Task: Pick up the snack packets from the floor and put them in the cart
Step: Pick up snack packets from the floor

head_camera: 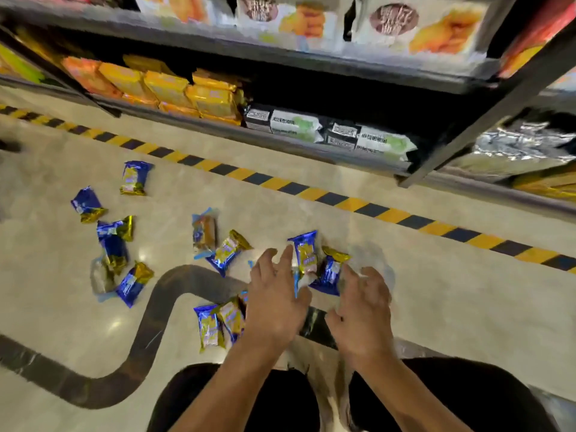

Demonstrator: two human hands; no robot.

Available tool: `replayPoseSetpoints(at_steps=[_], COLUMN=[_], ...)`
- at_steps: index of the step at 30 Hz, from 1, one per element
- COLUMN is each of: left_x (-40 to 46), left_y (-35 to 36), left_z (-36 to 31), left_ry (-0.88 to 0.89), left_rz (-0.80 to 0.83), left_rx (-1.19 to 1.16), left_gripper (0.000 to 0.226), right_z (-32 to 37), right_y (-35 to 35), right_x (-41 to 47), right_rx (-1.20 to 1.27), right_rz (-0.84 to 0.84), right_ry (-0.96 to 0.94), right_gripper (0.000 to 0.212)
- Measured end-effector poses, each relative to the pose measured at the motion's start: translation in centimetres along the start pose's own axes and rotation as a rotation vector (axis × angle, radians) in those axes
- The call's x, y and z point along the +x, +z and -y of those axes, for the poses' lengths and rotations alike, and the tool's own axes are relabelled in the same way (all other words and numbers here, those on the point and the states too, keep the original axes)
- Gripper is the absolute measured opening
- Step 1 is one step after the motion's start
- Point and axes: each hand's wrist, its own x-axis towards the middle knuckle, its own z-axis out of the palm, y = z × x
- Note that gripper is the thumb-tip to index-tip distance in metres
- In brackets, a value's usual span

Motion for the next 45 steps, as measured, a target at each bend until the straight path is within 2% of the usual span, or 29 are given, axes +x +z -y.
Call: replayPoseSetpoints(at_steps=[5, 7, 11, 15, 19, 24, 30, 33, 37, 41, 45], left_x=[9.5, 12.6, 16.8, 19.5, 21.3, 22.2, 22.4, 22.7, 22.8, 22.1, 18.8], left_y=[10.1, 13.4, 19.5, 23.9, 26.9, 28.6, 30.1, 30.6, 30.5, 28.2, 22.1], left_z=[5.6, 7.1, 8.4, 8.4, 8.8, 9.3, 9.4, 9.1, 8.8, 7.6, 5.1], left_ry=[-0.142, -0.210, -0.237, -0.267, -0.260, -0.242, -0.234, -0.244, -0.256, -0.242, -0.250], left_rz=[-0.028, -0.044, -0.049, 0.084, 0.131, 0.053, -0.082, -0.117, -0.126, -0.090, -0.075], left_rx=[-0.185, -0.257, -0.261, -0.211, -0.245, -0.284, -0.248, -0.240, -0.305, -0.316, -0.314], left_gripper=[0.076, 0.075, 0.077, 0.082, 0.099, 0.111, 0.107, 0.106, 0.101, 0.094, 0.096], right_z=[-3.4, -5.0, -7.7, -9.6, -10.7, -11.4, -11.6, -11.8, -11.8, -10.9, -8.9], right_y=[9.7, 12.9, 18.1, 21.9, 25.0, 27.4, 28.1, 28.7, 28.9, 26.2, 19.5], right_x=[7.4, 10.2, 14.2, 16.2, 17.7, 18.6, 19.3, 19.4, 19.5, 18.5, 15.1], right_rx=[0.064, 0.049, 0.010, 0.052, 0.132, 0.204, 0.205, 0.162, 0.225, 0.198, 0.155], right_rz=[-0.107, -0.086, -0.062, -0.004, -0.051, -0.056, -0.080, -0.140, -0.151, -0.166, -0.179], right_ry=[0.051, 0.093, 0.162, 0.275, 0.284, 0.223, 0.220, 0.192, 0.175, 0.215, 0.233], right_gripper=[0.080, 0.082, 0.088, 0.095, 0.104, 0.105, 0.106, 0.109, 0.105, 0.098, 0.091])
